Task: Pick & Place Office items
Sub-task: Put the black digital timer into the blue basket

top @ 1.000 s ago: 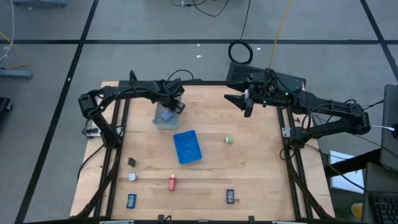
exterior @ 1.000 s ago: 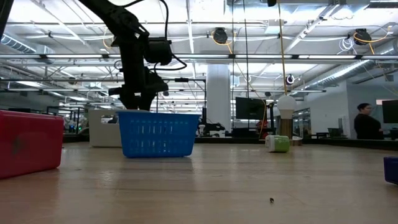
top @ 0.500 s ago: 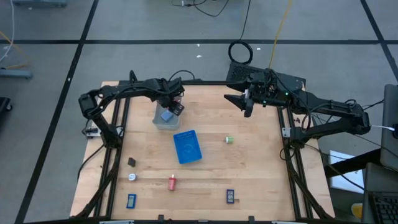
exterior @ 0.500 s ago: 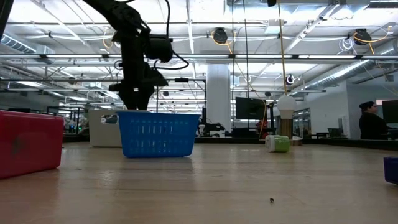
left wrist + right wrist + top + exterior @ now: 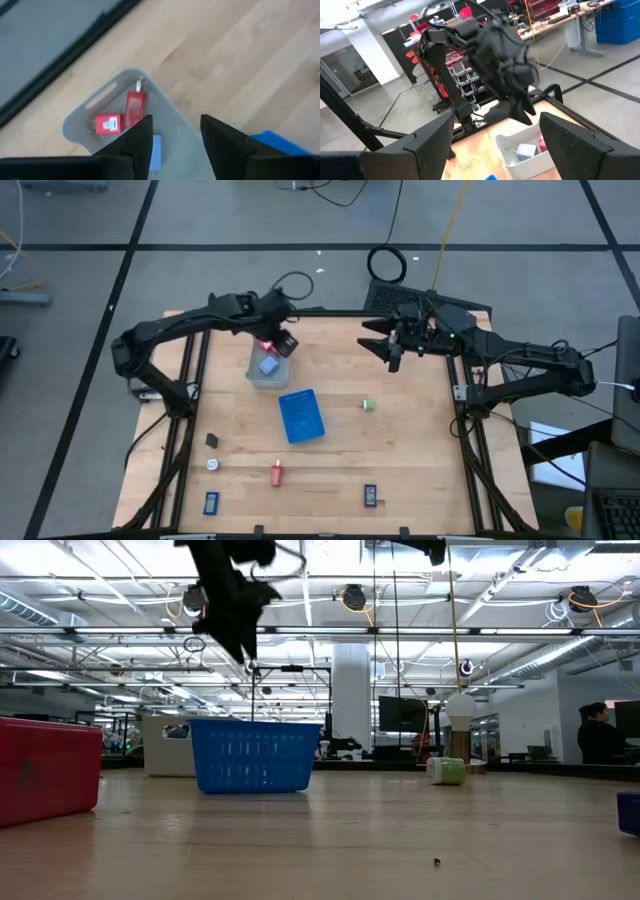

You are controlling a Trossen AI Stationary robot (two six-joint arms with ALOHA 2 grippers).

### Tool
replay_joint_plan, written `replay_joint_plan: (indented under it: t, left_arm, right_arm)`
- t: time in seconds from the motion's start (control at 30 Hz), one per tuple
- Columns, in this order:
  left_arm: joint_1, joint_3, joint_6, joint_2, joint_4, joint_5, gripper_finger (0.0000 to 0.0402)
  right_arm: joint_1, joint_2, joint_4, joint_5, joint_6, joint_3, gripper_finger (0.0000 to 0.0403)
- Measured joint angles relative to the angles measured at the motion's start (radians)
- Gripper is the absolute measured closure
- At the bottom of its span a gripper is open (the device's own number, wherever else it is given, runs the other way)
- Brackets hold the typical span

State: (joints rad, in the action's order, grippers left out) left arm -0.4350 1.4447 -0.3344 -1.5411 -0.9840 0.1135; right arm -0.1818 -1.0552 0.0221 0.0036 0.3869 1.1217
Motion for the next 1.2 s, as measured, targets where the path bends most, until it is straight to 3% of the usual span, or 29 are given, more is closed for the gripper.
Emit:
replay_joint_plan:
  t: [0.33,0.5,0.93,1.2]
  left_arm:
    - [0.040,0.010,-0.075,0.238,0.055,-0.008,0.0209]
    - [0.079,0.012,-0.175,0.310,0.025,-0.001,0.0216]
    - [0.201,0.012,-0.523,0.347,-0.215,-0.047,0.0272]
    - [0.334,0.011,-0.719,0.347,-0.369,-0.087,0.0262]
  right_arm:
    - [0.000,0.004,-0.071,-0.003,-0.038,0.000,0.0112]
    - [-0.008,0.004,-0.079,-0.004,-0.040,0.000,0.0112]
    - [-0.009,0.004,-0.077,-0.004,-0.040,0.000,0.0112]
    - [-0.008,0.004,-0.034,-0.007,-0.036,0.000,0.0112]
